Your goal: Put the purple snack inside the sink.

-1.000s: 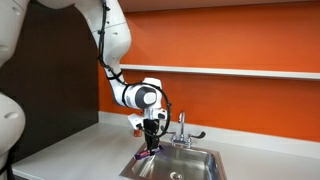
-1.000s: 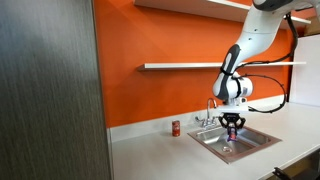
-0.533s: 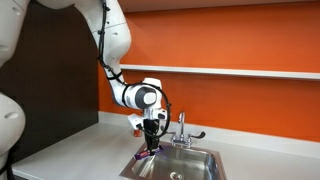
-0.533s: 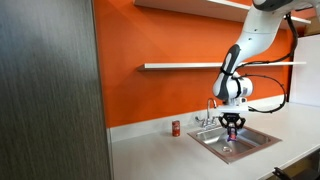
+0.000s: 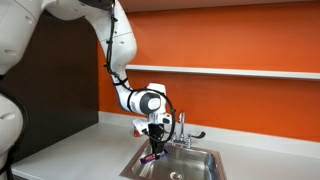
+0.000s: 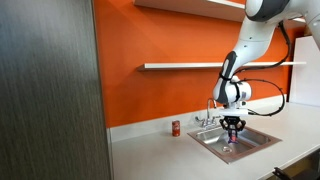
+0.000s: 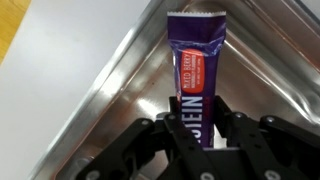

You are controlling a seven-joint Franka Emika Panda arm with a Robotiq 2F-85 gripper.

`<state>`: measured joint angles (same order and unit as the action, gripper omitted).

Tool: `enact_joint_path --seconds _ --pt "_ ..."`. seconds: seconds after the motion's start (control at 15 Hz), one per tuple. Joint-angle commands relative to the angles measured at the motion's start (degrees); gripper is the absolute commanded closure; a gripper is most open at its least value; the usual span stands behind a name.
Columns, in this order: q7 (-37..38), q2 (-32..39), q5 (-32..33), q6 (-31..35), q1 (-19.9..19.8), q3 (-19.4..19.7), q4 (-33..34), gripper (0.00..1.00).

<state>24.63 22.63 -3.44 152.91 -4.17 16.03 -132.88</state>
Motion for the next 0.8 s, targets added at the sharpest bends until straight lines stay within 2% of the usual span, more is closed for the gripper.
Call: enact_joint_path --seconds 0.0,0.73 --pt "-4.77 4.44 -3.25 0.13 -3.52 -2.68 4.7 0.88" --pt "-13.58 15.1 -9.25 -1.23 -9.39 -8.34 15.94 0.88"
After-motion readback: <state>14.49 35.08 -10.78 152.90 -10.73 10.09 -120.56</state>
